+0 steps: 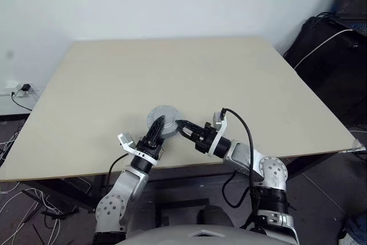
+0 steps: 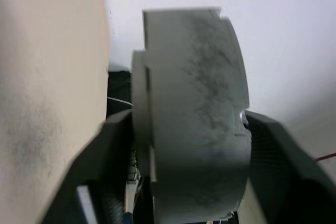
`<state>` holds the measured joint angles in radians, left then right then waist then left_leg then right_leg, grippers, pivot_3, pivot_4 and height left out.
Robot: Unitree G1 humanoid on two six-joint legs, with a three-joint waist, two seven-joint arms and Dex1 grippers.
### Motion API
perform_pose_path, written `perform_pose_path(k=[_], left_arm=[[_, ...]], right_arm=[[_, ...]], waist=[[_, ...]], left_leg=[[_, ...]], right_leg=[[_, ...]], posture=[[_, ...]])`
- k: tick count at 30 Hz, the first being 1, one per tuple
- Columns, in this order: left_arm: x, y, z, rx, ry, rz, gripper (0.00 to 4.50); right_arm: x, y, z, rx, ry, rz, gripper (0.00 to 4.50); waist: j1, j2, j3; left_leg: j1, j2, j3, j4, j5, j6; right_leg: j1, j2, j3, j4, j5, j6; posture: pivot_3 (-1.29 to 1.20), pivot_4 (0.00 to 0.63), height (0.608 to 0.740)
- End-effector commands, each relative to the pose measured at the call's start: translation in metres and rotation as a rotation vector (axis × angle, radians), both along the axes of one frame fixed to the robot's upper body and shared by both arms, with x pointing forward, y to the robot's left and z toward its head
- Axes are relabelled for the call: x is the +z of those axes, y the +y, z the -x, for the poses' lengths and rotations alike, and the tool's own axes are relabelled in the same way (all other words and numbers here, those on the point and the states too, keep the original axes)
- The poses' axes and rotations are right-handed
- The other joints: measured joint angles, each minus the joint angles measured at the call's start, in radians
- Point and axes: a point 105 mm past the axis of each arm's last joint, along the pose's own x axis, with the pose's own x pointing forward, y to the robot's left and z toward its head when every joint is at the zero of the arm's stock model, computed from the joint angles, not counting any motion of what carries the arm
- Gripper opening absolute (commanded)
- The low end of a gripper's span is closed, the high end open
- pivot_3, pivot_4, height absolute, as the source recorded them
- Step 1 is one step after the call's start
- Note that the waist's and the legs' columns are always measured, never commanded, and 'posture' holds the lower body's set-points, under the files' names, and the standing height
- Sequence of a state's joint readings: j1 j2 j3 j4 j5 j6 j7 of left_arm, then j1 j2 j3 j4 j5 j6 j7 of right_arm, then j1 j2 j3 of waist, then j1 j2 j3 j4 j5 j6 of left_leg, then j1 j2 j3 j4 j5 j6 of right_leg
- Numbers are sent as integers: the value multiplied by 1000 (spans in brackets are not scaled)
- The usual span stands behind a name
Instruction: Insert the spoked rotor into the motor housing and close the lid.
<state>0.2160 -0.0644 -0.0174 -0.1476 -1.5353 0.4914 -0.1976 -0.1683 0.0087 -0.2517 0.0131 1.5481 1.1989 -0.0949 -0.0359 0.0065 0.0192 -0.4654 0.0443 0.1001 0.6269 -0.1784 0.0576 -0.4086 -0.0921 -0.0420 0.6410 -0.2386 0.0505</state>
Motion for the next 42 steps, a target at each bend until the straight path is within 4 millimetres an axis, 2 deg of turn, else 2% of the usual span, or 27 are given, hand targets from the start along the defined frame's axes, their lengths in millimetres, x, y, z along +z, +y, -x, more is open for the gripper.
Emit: perform_pose_path(k=[1, 9, 14, 19, 24, 29, 35, 42], left_arm=[[18, -14, -3, 33, -43, 140, 2114], [18, -12, -4, 44, -43, 126, 2114], [11, -8, -8, 67, -26, 66, 2114], [8, -4, -14, 88, -14, 24, 2114], [9, 8, -28, 142, -16, -12, 2114], [9, 21, -49, 187, -7, -56, 2114], [8, 33, -80, 238, 4, -126, 2114], [17, 45, -119, 296, -2, -223, 2114]], right_arm=[[20, 2, -1, 5, -68, -67, 1221], [15, -2, -3, -11, -170, 119, 1221], [10, -6, -3, 10, -326, 372, 2889], [9, -18, -12, -83, -488, 551, 4489], [4, -29, -20, -178, -765, 829, 4500], [-6, -27, -17, -181, -922, 963, 4500], [-21, -33, -13, -189, -937, 1008, 4500], [-26, -41, -11, -242, -933, 1026, 4500]], waist=[[0, 0, 0], [0, 0, 0], [2, 0, 0], [9, -1, 0], [12, -2, 1], [17, -4, 2], [21, -10, 4], [27, -15, 6]], left_leg=[[0, 0, 0, 0, 0, 0], [0, 0, 0, 1, 0, 0], [0, 0, 0, 1, 0, 0], [0, 0, 0, 2, 0, 0], [0, -1, 0, 2, 0, 0], [0, -1, 0, 3, 0, 0], [0, -1, 0, 5, 0, 0], [0, -1, 0, 7, 0, 0]], right_leg=[[0, 0, 0, 0, 0, 0], [0, 0, 0, 0, 0, 0], [1, 0, 0, 0, 0, 0], [0, 0, 0, 0, 0, 0], [0, 0, 0, 0, 0, 1], [1, 1, 0, 0, 1, 3], [2, 2, 0, 0, 2, 4], [4, 3, 0, 0, 3, 5]], posture=[[0, 0, 740], [0, 0, 740], [0, 0, 740], [0, 0, 740], [0, 0, 740], [0, 0, 740], [0, 0, 740], [0, 0, 740]])
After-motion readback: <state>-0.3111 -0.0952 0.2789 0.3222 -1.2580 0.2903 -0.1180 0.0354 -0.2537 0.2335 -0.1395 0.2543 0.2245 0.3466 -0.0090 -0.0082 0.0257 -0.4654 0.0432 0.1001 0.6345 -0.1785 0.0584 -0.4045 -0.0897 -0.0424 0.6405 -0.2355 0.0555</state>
